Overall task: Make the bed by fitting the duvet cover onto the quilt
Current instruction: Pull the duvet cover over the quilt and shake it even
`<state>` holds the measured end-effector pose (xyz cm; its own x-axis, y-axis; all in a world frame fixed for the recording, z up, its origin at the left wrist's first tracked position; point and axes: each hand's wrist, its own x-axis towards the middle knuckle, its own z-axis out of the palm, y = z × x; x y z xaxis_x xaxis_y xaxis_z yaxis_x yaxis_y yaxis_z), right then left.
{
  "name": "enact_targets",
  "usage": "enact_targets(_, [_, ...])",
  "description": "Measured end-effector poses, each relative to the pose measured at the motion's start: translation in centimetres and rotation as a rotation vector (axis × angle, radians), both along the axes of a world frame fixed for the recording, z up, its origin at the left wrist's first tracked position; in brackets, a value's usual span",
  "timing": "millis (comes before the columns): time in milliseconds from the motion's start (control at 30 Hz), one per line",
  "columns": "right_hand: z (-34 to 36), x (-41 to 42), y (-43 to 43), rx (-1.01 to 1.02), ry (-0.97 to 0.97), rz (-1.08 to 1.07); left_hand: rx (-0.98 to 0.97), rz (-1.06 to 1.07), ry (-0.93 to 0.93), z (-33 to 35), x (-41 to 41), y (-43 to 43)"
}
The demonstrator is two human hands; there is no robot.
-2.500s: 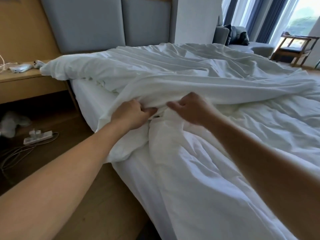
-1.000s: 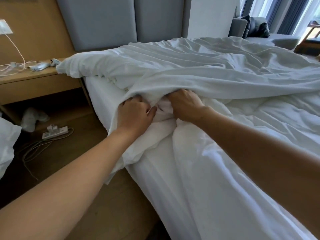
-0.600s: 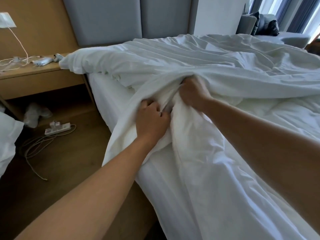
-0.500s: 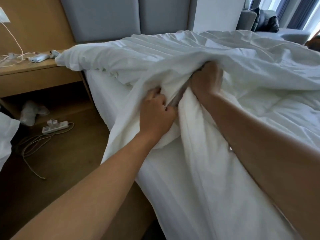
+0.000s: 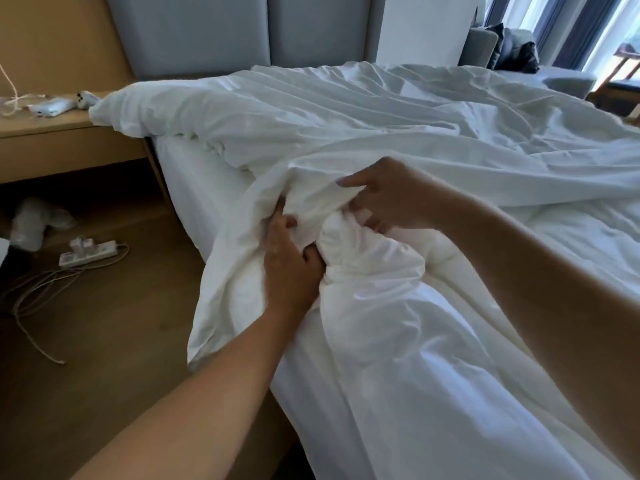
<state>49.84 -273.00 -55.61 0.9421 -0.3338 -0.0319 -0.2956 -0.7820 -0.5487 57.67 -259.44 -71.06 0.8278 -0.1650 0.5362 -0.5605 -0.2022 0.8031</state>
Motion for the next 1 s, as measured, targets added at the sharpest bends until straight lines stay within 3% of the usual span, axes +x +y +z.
enact_targets(67, [-1.5,0.5,0.5,-0.438,-0.107,0.062,0.05,-0.022,-0.005,0.5,0.0,0.0])
enact_targets(100, [-2.6,0.6,0.9,-0.56,-0.153,0.089,0.076,-0.027,-0.017,0.6,0.0,0.0])
enact_targets(200, [-4.8,0.7,0.7,-0.623,-0.214,0.092,0.158,-0.051,-0.091,1.9,-0.5,0.1])
enact_targets(300, [-5.2,0.9,0.1,-0.728,0.021,0.163,0.199,-0.115,-0.108,3.0,-1.1,0.5])
enact_targets(400, [-5.6,1.1,-0.3,-0.655,0.17,0.175,0.245,-0.173,-0.147,3.9,-1.3,1.2])
enact_targets(500, [-6.1,0.7,-0.9,-0.608,0.136,0.163,0.3,-0.205,-0.155,4.9,-1.4,1.9])
enact_targets(600, [-4.3,1.0,-2.4,-0.574,-0.189,0.04,0.334,-0.237,-0.177,6.0,-2.3,1.6])
enact_targets(667, [-2.7,1.6,-3.7,-0.55,-0.391,-0.232,0.331,-0.259,-0.237,7.0,-3.1,0.7])
enact_targets(733, [-3.1,1.9,-4.3,-0.607,-0.211,-0.431,0.344,-0.266,-0.177,7.4,-3.3,0.3])
enact_targets(833, [-6.6,1.0,-1.8,-0.551,0.238,-0.22,0.476,-0.246,-0.043,5.7,-2.7,1.3])
enact_targets(933, [-6.3,-1.2,-0.6,-0.379,0.295,0.079,0.502,-0.249,-0.057,4.3,-2.4,2.4])
enact_targets(1000, [-4.0,-3.1,-1.1,-0.37,0.25,0.084,0.449,-0.243,-0.08,4.3,-2.7,2.1])
